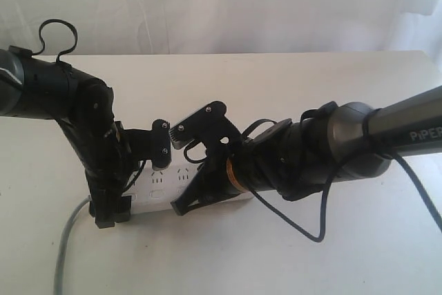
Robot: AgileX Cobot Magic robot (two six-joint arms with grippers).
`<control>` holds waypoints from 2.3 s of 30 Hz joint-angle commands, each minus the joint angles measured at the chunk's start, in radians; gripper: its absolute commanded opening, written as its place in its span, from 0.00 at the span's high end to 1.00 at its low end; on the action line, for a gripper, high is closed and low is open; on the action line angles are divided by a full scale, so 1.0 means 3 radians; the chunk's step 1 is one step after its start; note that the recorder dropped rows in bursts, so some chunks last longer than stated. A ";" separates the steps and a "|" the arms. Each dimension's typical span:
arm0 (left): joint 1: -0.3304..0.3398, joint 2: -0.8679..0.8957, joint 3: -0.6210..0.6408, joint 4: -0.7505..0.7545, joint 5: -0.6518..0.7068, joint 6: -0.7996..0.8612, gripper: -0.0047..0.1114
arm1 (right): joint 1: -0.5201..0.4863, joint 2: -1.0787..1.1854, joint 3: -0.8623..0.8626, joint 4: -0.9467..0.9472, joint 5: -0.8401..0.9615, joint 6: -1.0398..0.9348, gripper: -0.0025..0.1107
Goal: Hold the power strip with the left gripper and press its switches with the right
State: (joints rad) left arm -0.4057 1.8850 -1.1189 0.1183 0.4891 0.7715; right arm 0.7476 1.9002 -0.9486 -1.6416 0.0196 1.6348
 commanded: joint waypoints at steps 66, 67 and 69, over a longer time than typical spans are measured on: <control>0.0006 0.0195 0.0135 -0.0071 0.0006 0.0054 0.96 | -0.0001 -0.0425 0.0406 -0.0051 0.0529 0.0244 0.98; 0.0006 0.0195 0.0135 -0.0071 0.0006 0.0054 0.96 | -0.0001 -0.0391 0.0391 -0.0051 0.0529 0.0249 0.98; 0.0006 0.0195 0.0135 -0.0071 0.0006 0.0054 0.96 | -0.0001 -0.0306 0.0364 -0.0051 0.0481 0.0258 0.98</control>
State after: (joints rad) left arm -0.4057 1.8850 -1.1189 0.1083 0.4906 0.7881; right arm 0.7476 1.7829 -0.8268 -1.6526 0.1718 1.6996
